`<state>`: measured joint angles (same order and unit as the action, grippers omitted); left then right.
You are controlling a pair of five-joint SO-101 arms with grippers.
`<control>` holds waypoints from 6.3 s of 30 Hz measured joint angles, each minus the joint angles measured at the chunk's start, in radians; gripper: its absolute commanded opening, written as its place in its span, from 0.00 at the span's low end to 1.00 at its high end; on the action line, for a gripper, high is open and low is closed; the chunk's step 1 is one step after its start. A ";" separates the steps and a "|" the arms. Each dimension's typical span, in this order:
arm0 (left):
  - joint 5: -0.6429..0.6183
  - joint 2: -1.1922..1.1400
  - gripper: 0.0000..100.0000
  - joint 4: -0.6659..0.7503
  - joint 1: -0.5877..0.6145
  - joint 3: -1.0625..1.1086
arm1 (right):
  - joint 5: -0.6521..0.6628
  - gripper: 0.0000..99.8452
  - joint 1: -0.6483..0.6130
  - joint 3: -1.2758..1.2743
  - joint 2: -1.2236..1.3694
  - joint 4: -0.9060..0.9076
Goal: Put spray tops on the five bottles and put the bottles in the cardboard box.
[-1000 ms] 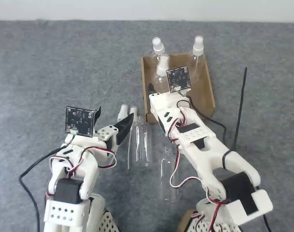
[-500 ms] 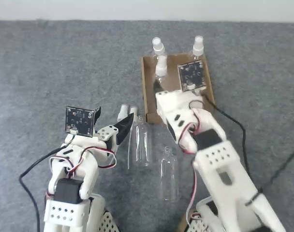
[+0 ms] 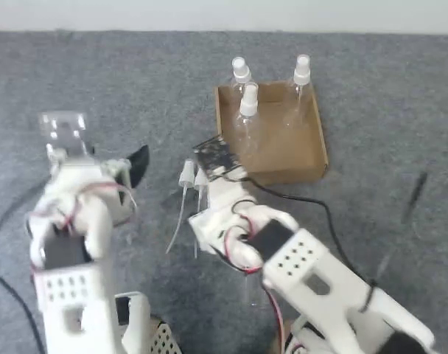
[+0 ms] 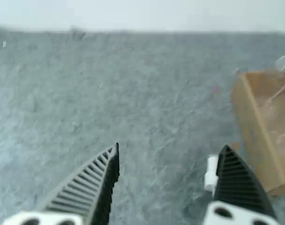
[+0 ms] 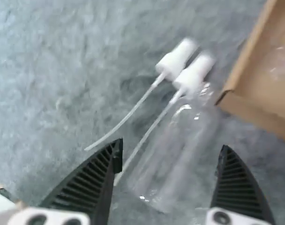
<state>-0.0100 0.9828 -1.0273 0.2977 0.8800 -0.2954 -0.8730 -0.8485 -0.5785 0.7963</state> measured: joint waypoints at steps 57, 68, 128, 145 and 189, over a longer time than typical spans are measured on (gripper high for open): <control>0.104 -0.522 0.31 -0.118 0.026 -0.259 | 0.358 0.01 0.025 0.694 0.427 0.706; 0.239 -0.954 0.31 -0.201 -0.109 -0.577 | 0.594 0.01 0.526 0.993 0.405 0.957; 0.232 -0.781 0.02 -0.376 -0.210 -0.514 | 1.062 0.01 1.405 0.074 0.339 0.195; 0.186 -0.470 0.02 -0.157 -0.307 -0.040 | 1.073 0.23 1.404 0.052 0.339 0.201; 0.180 -0.463 0.02 -0.140 -0.307 -0.028 | 0.927 0.02 1.297 0.726 0.888 0.462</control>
<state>0.1695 0.5194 -1.1669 -0.0092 0.8523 0.6314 0.4235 -0.1227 0.3099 1.2582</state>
